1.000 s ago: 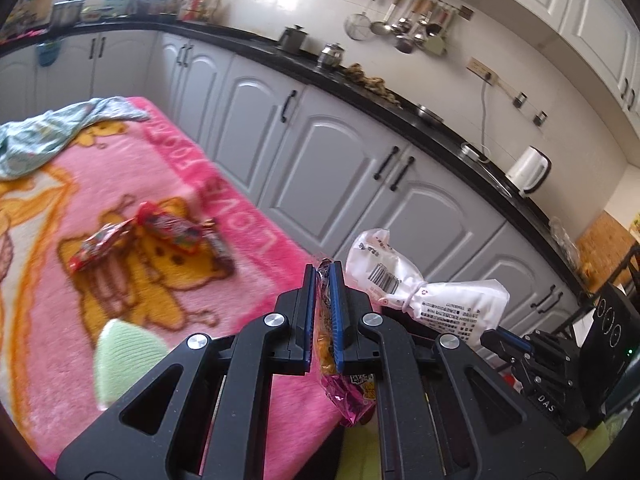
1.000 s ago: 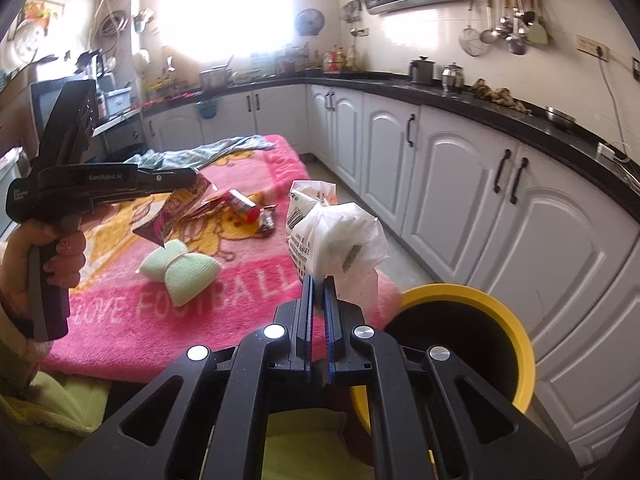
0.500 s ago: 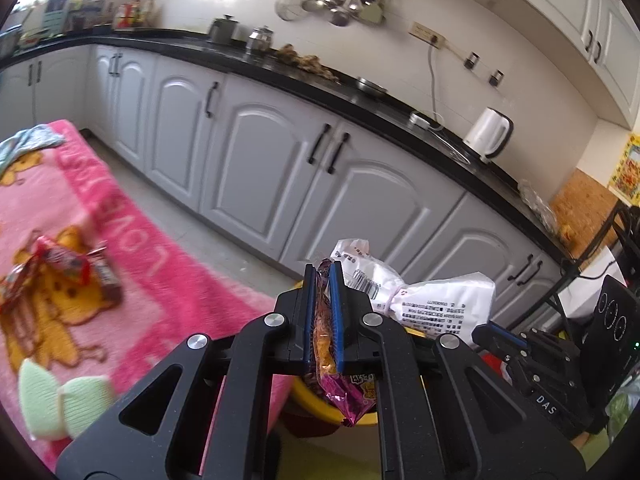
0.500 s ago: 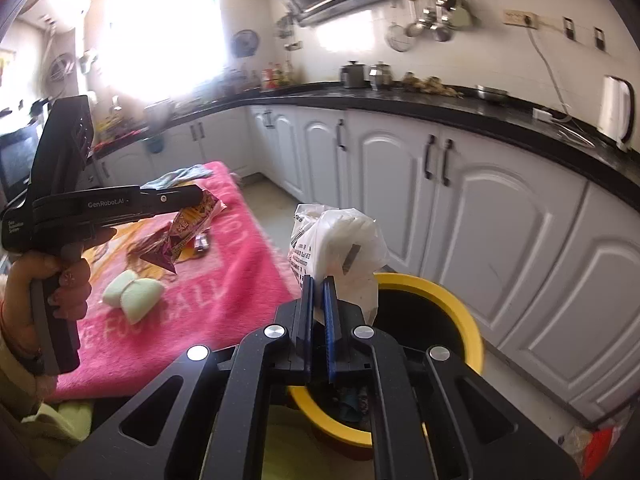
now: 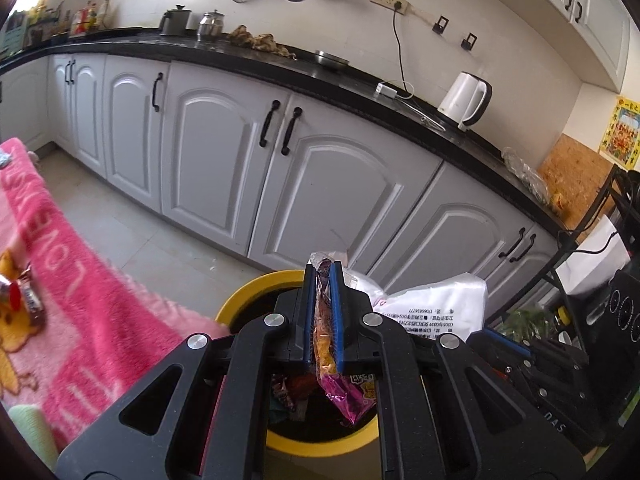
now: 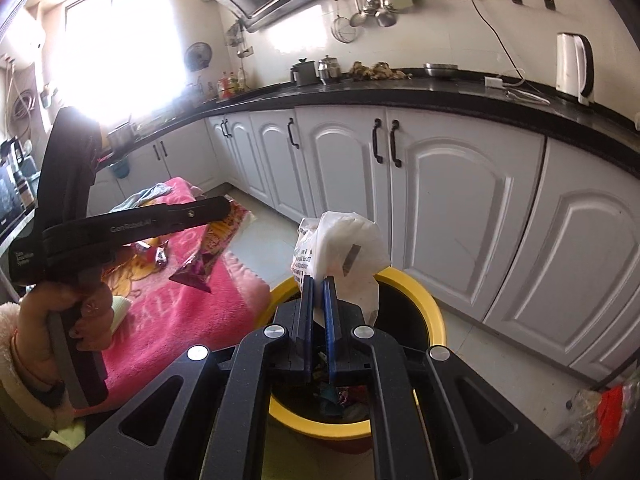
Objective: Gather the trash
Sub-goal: 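Carry the snack wrapper and white bag in both tools over the yellow bin, then open both tools to drop the wrapper and white bag into the bin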
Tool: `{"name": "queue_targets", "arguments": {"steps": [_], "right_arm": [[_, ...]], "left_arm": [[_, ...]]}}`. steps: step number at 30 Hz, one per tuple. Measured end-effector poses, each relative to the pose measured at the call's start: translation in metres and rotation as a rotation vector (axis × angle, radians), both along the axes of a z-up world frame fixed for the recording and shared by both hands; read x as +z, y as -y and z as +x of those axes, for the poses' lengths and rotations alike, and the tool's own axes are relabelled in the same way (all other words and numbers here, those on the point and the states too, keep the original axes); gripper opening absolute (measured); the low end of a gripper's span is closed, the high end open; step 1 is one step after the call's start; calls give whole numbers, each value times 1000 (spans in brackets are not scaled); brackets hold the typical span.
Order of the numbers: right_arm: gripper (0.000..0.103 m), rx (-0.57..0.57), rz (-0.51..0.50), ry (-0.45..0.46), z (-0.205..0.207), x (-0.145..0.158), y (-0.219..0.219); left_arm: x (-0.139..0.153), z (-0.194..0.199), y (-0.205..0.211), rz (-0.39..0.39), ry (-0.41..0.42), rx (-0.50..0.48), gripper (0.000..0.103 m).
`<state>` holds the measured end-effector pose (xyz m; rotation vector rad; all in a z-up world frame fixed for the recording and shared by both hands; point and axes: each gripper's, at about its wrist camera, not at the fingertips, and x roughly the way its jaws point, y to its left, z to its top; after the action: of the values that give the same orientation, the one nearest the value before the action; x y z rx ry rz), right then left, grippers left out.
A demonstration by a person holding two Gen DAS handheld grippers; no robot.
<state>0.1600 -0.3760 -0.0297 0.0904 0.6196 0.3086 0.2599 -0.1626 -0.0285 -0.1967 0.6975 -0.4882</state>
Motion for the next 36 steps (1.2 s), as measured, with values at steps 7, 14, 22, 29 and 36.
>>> {"name": "queue_targets", "arguments": {"steps": [7,14,22,29,36], "right_arm": [[5,-30,9,-22,8,-10,10],[5,-47,-2,-38,13,-19,11],[5,-69,16,-68,22,-29,15],[16,-94,20,-93,29,-33,15],[47,-130,34,-71,26,-29,19]], "left_arm": [[-12,12,17,17,-5,-11,4],[-24,18,28,31,-8,-21,4],[-33,22,29,35,-33,-17,4],[-34,23,24,26,-40,14,42],[-32,19,3,20,-44,68,61]]}}
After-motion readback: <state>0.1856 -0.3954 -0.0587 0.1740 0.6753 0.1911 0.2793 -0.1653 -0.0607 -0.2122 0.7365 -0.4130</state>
